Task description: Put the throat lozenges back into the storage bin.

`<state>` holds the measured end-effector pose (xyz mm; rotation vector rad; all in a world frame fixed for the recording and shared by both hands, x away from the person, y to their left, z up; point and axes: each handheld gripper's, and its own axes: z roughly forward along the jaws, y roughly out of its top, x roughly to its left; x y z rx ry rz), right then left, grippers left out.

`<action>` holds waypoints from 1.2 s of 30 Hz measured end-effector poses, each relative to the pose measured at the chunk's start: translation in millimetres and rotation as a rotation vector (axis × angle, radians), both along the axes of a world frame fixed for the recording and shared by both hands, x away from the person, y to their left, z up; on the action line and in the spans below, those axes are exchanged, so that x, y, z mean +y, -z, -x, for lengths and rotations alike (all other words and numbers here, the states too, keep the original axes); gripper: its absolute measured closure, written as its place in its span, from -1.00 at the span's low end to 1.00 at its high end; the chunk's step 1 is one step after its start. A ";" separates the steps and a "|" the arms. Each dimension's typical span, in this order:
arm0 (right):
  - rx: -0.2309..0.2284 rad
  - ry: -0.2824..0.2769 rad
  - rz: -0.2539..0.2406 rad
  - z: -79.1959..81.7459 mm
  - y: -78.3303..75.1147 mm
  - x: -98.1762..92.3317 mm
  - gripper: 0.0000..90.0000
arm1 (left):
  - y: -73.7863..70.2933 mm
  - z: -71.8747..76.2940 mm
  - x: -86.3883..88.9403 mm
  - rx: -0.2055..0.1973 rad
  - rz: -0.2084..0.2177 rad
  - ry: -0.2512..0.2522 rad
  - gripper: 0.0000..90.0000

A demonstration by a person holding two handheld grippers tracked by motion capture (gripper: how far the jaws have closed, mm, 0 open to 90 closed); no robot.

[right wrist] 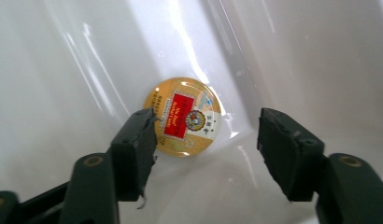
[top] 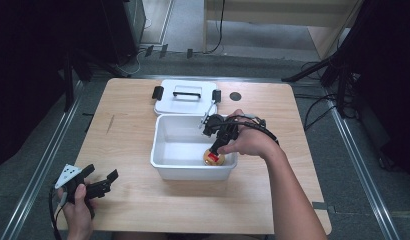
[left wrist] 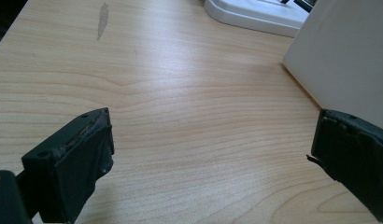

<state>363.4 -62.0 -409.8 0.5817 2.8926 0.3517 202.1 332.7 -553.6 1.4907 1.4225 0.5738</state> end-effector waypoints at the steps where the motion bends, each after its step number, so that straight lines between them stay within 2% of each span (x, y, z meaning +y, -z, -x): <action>1: 0.000 0.000 0.000 0.0 0.0 0.0 -0.06 | 0.0 0.0 0.0 0.000 0.000 0.000 -1.00; 2: 0.008 0.011 -0.028 1.2 -7.5 -2.9 0.05 | 0.0 0.0 0.0 0.000 0.001 0.000 -1.00; 4: 0.023 0.032 -0.050 2.9 -14.0 -6.0 0.13 | 0.0 0.0 -0.1 0.000 0.000 0.000 -1.00; 8: 0.029 0.053 -0.071 7.8 -25.4 -15.1 0.18 | 0.0 0.0 -0.1 0.000 0.001 -0.001 -1.00; 12: 0.022 0.068 -0.086 10.9 -33.5 -23.4 0.19 | 0.1 -0.2 -0.4 -0.002 0.000 -0.002 -1.00; 14: 0.008 0.097 -0.104 13.1 -43.1 -33.6 0.20 | 0.0 -0.3 -0.6 -0.001 -0.003 -0.003 -1.00; 17: 0.006 0.113 -0.115 14.9 -48.1 -40.0 0.20 | -0.1 -0.2 -0.7 0.000 -0.005 -0.002 -1.00; 21: -0.022 0.133 -0.113 18.4 -54.3 -54.6 0.20 | -0.1 -0.2 -0.9 -0.001 -0.009 -0.003 -1.00; 25: -0.034 0.163 -0.106 20.5 -54.7 -70.5 0.19 | -0.1 -0.1 -0.9 -0.002 -0.009 -0.003 -1.00; 26: -0.036 0.185 -0.107 20.9 -53.1 -78.1 0.19 | -0.1 -0.1 -0.9 -0.002 -0.010 -0.003 -1.00; 28: -0.036 0.194 -0.108 21.1 -52.2 -80.9 0.18 | -0.1 -0.1 -1.0 -0.001 -0.010 -0.003 -1.00; 33: -0.026 0.243 -0.111 23.5 -38.7 -98.5 0.12 | -0.2 0.0 -1.0 0.000 -0.013 -0.001 -1.00; 36: -0.041 0.271 -0.111 24.2 -27.5 -108.6 -0.03 | -0.2 0.2 -1.4 0.000 -0.013 -0.002 -1.00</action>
